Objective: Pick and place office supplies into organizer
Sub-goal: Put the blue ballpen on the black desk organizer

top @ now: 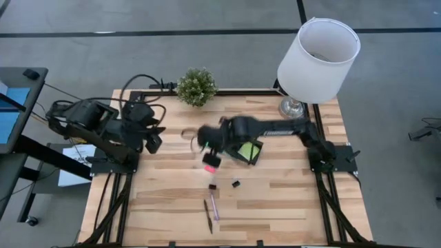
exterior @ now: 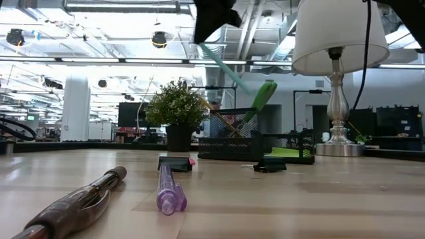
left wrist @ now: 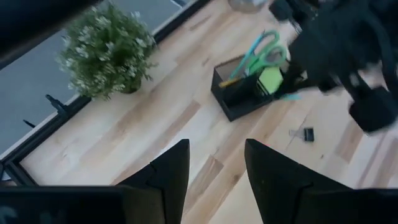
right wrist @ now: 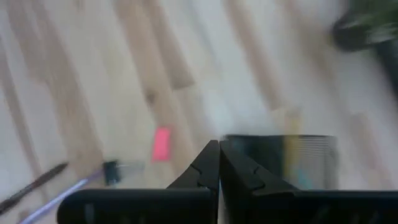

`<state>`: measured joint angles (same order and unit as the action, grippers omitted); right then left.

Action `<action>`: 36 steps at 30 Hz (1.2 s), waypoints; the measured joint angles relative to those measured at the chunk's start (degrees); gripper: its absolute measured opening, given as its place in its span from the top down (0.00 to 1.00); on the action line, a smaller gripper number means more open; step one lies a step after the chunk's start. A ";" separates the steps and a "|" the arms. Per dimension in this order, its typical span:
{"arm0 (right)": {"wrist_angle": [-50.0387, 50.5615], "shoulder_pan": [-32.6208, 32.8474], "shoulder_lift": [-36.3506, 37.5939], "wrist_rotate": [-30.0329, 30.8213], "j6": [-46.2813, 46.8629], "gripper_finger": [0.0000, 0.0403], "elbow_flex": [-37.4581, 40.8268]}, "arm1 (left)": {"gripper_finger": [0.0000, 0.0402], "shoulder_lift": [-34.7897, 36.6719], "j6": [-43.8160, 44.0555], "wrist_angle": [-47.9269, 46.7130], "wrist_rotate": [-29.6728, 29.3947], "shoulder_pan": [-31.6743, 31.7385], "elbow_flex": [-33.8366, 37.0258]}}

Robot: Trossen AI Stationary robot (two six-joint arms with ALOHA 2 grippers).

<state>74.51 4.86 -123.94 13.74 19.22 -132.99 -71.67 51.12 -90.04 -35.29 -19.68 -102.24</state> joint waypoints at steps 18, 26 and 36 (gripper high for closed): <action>-8.21 -11.47 4.69 5.82 -6.65 1.00 3.76 | 0.63 0.73 -0.40 0.02 -3.38 0.00 -0.02; -9.16 -11.84 4.53 8.89 -6.12 1.00 9.90 | 0.63 0.73 -0.55 0.02 -4.46 0.00 -0.02; -10.11 -12.52 4.62 10.62 -5.73 0.97 12.42 | 0.63 0.73 -0.51 0.02 -4.46 0.00 -0.02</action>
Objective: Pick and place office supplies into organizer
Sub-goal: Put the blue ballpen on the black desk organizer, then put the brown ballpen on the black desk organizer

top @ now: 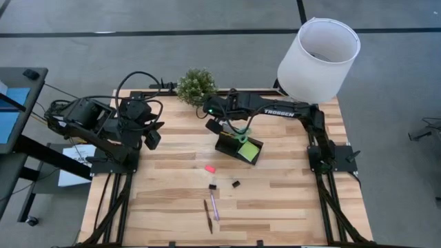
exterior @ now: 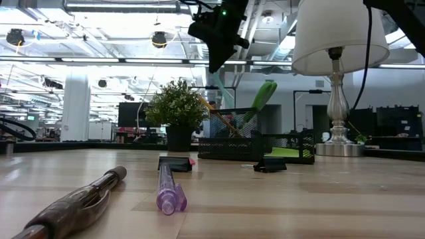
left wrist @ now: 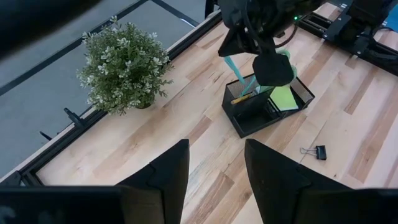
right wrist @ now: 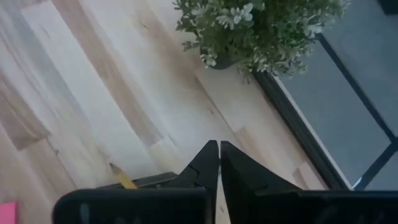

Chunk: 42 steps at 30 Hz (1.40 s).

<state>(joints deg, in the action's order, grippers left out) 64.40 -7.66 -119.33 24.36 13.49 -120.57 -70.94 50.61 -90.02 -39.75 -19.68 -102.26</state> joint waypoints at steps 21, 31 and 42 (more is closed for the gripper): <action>4.82 2.73 0.03 -4.29 2.61 0.64 -3.93 | 0.63 -0.84 -0.48 0.00 0.52 -0.02 0.04; 17.76 15.68 0.28 -5.94 2.60 0.67 -14.01 | 0.63 -9.05 -8.97 0.03 10.62 -2.70 0.04; 25.69 25.47 5.70 -11.10 10.55 0.67 -14.42 | 0.65 -23.51 -37.81 0.51 21.69 -3.12 0.04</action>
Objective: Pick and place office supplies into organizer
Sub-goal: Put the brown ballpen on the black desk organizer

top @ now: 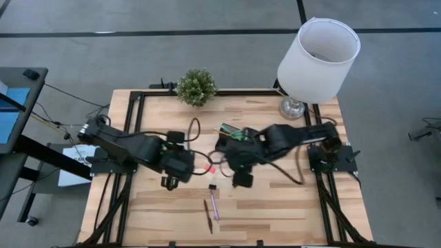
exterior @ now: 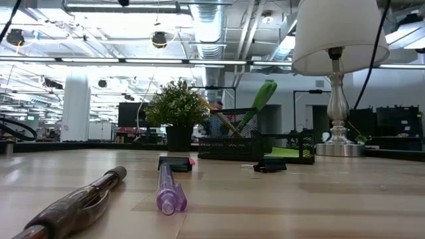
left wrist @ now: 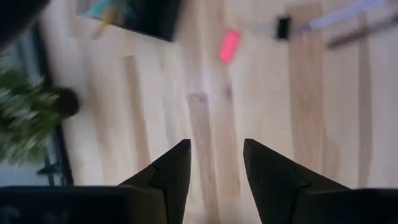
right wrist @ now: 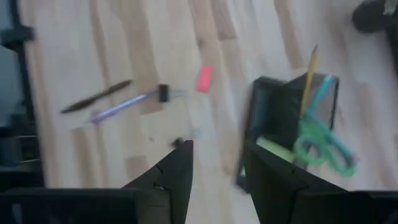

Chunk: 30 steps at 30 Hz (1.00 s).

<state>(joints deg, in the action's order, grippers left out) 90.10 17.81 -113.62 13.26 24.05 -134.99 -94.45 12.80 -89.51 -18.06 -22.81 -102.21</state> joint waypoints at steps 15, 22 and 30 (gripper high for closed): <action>-0.09 15.48 13.00 9.15 20.25 0.67 0.36 | 0.74 -14.77 -20.40 19.92 19.86 0.00 0.00; -0.10 20.89 13.09 14.12 25.79 0.67 0.38 | 0.74 -23.95 -30.10 20.07 22.40 -2.53 0.00; -0.10 22.18 11.58 14.06 27.04 0.67 0.41 | 0.74 -30.45 -38.60 21.83 22.33 -5.21 0.02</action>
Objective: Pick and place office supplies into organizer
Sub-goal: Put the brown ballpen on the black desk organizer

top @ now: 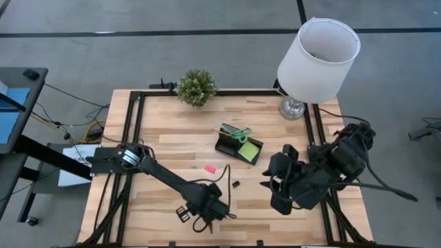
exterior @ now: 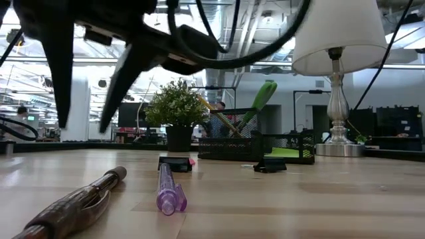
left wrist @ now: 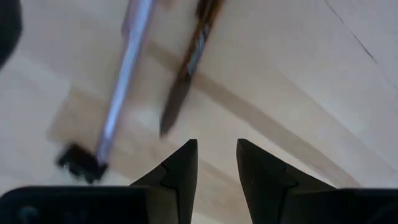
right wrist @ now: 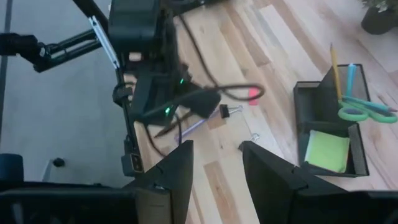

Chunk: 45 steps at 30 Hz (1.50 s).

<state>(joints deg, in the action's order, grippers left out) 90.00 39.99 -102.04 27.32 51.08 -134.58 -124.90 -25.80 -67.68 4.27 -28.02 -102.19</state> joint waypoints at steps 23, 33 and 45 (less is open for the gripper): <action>0.02 -0.76 -0.39 -0.36 -3.50 0.67 -0.03 | 0.74 -2.76 -0.74 9.25 -4.70 -0.17 1.56; 0.00 -0.75 -0.39 -0.36 -5.56 0.67 -0.03 | 0.75 -2.13 0.08 13.86 -4.86 -0.17 8.20; 0.01 -1.95 -0.39 -0.05 -5.33 0.67 -0.03 | 0.96 -2.74 6.11 8.23 -3.98 1.99 4.19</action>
<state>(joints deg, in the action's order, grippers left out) 90.01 38.04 -102.43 27.27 45.76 -134.61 -127.64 -19.69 -59.45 0.29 -26.02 -98.00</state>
